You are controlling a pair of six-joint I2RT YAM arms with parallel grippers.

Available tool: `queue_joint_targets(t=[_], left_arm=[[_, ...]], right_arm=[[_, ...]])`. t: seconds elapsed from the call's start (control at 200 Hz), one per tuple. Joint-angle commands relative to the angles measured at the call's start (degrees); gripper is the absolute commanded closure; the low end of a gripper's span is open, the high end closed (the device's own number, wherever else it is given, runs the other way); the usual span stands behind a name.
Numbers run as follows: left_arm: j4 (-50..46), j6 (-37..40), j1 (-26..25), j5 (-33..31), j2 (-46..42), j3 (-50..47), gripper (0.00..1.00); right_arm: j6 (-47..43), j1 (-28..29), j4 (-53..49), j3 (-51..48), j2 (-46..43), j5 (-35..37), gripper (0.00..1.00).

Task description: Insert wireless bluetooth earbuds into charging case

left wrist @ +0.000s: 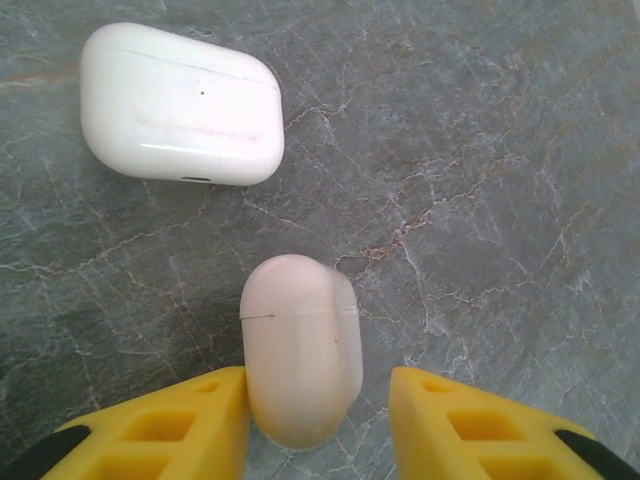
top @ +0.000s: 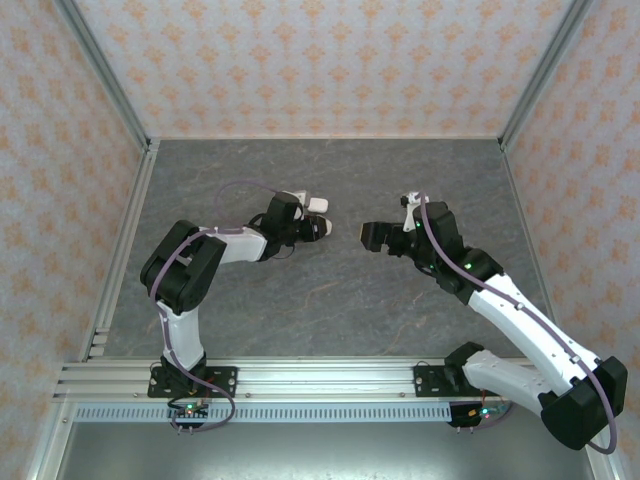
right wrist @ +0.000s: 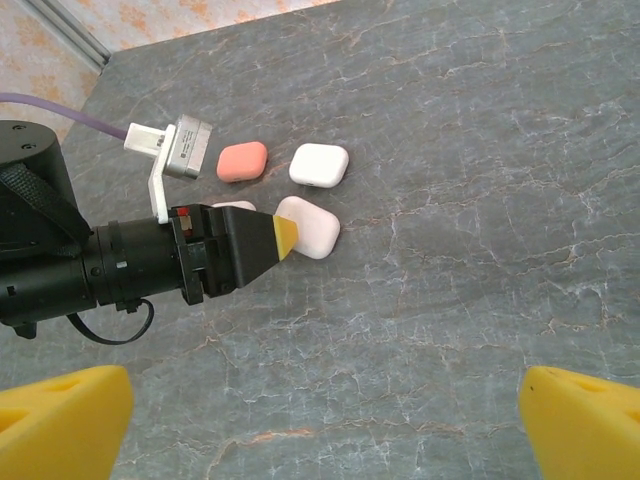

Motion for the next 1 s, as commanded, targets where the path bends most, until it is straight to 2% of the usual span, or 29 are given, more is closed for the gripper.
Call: queue_joint_targets(t=[0.0,0.285,0.5,0.666,0.786,0.991], left_arm=[[-0.92,0.71,0.11,-1.32,-1.11,1.00,0.56],[-2.02,3.14,0.38,-3.18,-10.52,-1.74,0.46],[-1.83,6.93,0.38,-6.77,-22.51,-6.17,0.40],[-2.48,11.82,0.40,-13.00,-34.38,-11.38,0.35],[-1.99,15.39,0.43,-18.40,-44.29,-16.63,0.28],[-0.71,21.11,0.59,-27.23,-60.97,-26.29,0.17]], right_arm=[[-0.67,-0.31,-1.05,0.05,-0.65,1.98,0.01],[-1.63,-0.23,-3.17,0.75,-0.92,4.63,0.01],[-2.65,-0.28,-4.36,1.56,-1.32,8.67,0.01],[-5.03,-0.48,-4.46,3.13,-2.23,16.08,0.01],[-7.01,-0.90,-3.36,3.94,-3.43,23.18,0.01],[-10.27,-1.70,0.86,3.10,-4.53,31.04,0.01]])
